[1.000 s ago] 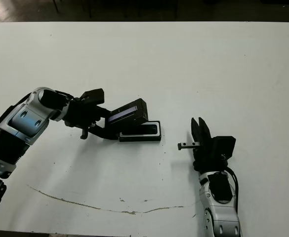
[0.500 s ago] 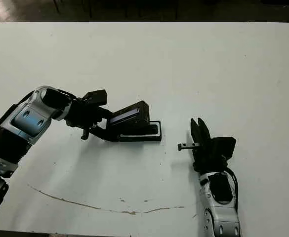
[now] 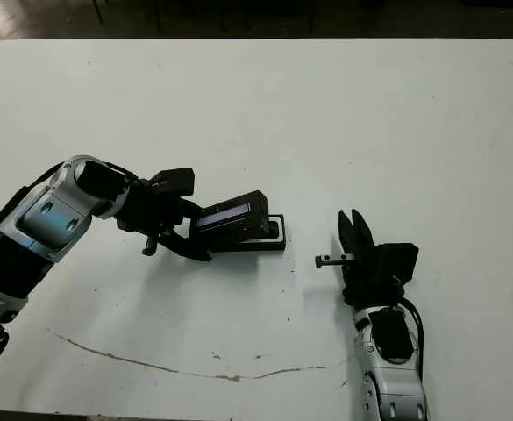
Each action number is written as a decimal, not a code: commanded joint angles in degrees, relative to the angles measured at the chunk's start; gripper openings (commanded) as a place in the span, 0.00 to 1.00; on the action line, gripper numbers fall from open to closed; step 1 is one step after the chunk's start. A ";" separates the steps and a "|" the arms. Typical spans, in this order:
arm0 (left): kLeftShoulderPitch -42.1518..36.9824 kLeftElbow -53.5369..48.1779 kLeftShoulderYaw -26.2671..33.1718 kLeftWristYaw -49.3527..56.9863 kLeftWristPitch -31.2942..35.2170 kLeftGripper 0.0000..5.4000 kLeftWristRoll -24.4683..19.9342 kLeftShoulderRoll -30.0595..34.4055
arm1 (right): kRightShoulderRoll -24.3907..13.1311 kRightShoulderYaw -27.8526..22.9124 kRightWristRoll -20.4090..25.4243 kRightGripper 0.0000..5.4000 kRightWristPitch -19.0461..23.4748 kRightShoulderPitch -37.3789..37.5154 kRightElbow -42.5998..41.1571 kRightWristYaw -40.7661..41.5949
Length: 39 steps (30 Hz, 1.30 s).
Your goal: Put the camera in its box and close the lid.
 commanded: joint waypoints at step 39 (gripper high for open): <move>-3.07 3.42 -11.43 7.92 14.57 0.47 6.77 -12.86 | 0.39 -0.85 1.95 0.00 0.42 1.20 -0.55 -0.62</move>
